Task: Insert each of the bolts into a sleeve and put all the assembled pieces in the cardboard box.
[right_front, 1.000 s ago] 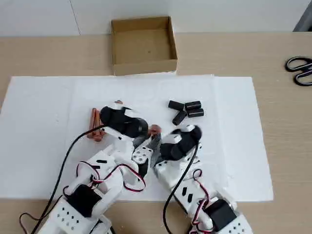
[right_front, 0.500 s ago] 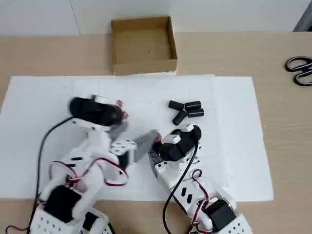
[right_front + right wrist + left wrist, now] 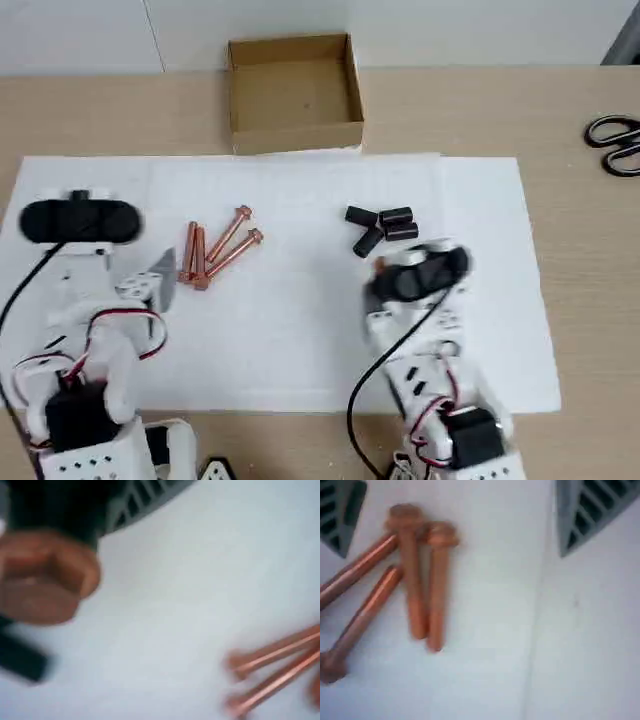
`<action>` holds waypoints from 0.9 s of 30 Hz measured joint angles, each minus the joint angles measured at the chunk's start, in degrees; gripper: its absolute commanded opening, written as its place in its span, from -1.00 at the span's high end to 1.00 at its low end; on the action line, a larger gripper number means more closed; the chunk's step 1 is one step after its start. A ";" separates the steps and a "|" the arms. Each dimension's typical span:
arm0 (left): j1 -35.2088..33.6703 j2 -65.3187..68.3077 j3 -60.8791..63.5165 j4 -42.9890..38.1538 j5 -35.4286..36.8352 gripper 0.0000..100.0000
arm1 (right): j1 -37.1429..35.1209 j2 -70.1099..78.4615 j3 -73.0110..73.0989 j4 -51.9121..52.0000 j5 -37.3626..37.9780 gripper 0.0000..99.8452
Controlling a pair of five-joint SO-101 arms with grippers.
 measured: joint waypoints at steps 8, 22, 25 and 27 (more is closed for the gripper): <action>-1.49 -0.35 -11.60 9.93 0.00 0.49 | 8.62 12.04 -18.02 1.32 6.07 0.99; -1.58 -0.44 -14.33 13.98 0.00 0.49 | 4.66 73.05 -65.93 -18.20 2.02 0.99; -1.76 -0.44 -14.33 13.98 0.00 0.49 | 2.81 83.78 -70.59 -27.78 1.58 0.99; -1.76 -0.44 -14.33 13.98 0.00 0.49 | 2.37 90.11 -72.62 -35.08 1.58 0.99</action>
